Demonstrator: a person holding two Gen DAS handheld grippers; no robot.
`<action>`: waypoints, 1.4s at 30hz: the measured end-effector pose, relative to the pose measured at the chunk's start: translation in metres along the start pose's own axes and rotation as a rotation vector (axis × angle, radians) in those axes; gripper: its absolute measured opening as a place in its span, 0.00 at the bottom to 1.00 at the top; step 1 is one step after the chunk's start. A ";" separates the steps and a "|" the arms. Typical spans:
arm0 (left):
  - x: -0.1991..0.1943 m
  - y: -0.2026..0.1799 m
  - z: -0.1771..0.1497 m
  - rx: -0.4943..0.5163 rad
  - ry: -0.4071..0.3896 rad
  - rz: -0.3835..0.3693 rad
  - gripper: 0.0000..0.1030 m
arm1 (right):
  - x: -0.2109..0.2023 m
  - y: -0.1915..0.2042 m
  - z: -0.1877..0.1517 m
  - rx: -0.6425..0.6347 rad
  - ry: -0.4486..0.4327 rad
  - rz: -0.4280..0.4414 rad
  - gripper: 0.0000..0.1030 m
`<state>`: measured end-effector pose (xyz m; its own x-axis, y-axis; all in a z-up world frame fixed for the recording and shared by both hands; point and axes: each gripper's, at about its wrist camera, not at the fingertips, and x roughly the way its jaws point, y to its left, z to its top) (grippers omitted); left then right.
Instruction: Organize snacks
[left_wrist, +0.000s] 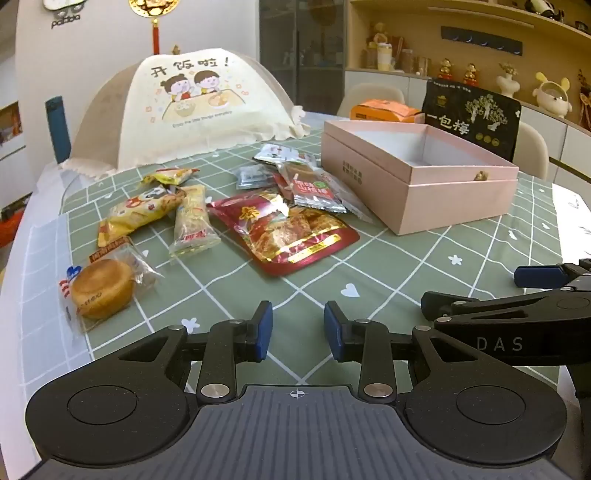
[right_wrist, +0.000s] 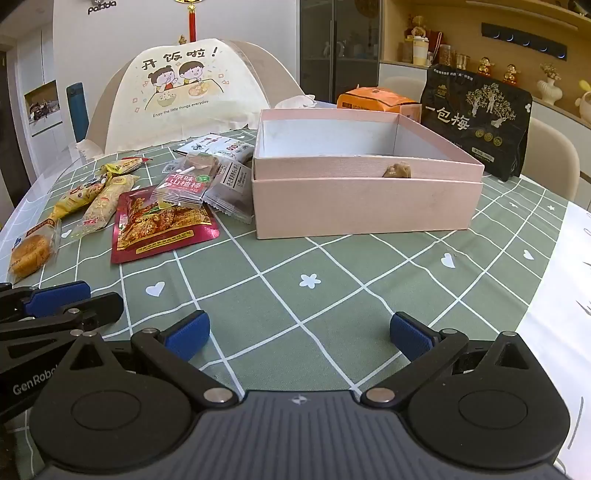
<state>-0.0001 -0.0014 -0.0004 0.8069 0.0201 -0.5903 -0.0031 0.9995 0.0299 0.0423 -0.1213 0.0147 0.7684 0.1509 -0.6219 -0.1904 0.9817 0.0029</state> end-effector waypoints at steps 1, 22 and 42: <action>0.000 0.000 0.000 -0.004 0.001 -0.003 0.35 | 0.000 0.000 0.000 0.000 0.000 0.000 1.00; -0.001 -0.003 -0.001 0.010 0.000 0.017 0.36 | 0.000 0.000 0.000 0.002 -0.001 0.001 1.00; -0.001 -0.002 0.000 -0.011 0.003 0.007 0.37 | 0.000 0.000 -0.001 0.003 -0.001 0.004 1.00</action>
<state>-0.0006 -0.0036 0.0003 0.8052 0.0276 -0.5924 -0.0158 0.9996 0.0251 0.0422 -0.1215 0.0141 0.7679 0.1551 -0.6215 -0.1920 0.9814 0.0077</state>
